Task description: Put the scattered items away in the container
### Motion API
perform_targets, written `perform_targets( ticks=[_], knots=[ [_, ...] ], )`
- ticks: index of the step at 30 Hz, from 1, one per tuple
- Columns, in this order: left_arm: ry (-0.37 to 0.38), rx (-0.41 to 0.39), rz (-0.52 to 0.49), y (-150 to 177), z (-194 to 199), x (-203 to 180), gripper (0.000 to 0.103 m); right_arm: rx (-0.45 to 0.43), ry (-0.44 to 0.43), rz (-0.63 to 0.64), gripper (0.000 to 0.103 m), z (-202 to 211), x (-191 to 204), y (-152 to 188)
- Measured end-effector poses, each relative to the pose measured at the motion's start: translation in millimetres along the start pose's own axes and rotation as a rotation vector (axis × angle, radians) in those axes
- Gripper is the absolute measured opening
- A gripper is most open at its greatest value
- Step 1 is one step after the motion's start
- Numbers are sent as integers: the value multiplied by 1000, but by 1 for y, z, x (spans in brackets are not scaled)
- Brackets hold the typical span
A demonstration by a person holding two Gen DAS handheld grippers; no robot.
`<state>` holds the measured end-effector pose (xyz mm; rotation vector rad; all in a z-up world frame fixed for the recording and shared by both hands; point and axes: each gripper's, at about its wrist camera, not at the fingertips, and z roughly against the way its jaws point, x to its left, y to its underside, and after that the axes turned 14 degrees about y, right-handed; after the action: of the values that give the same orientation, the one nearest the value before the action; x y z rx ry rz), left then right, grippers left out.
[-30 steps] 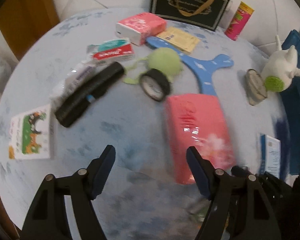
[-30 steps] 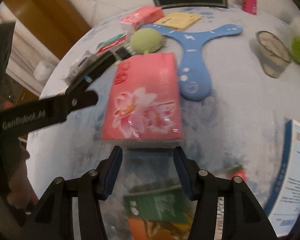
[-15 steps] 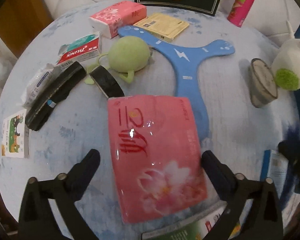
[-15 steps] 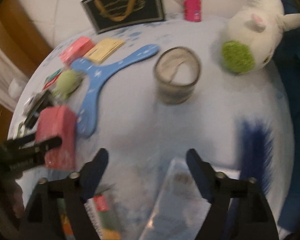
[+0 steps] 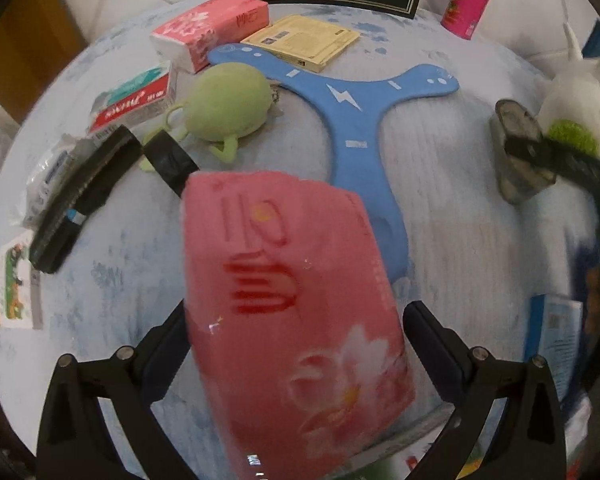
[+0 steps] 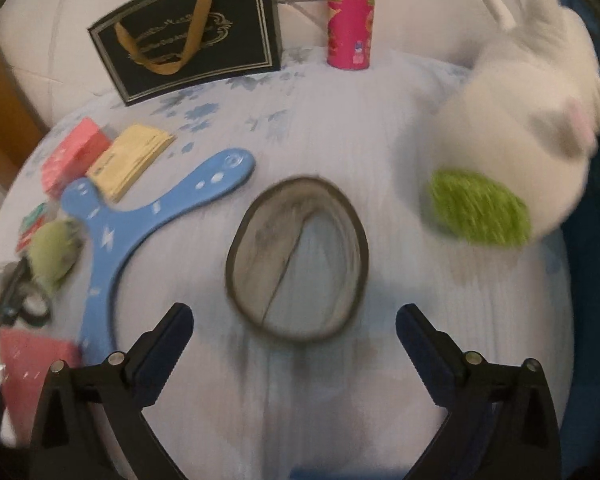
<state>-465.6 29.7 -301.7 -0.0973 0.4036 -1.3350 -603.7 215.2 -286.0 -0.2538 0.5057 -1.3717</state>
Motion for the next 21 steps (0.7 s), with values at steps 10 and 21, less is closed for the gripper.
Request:
perform_targets(
  ticks=[10, 21],
  knots=[
    [8, -68, -6, 4, 31, 5, 83, 42, -6, 9, 71, -16, -1, 10],
    [63, -187, -93, 36, 107, 5, 83, -79, -128, -10, 55, 107, -8, 68]
  ],
)
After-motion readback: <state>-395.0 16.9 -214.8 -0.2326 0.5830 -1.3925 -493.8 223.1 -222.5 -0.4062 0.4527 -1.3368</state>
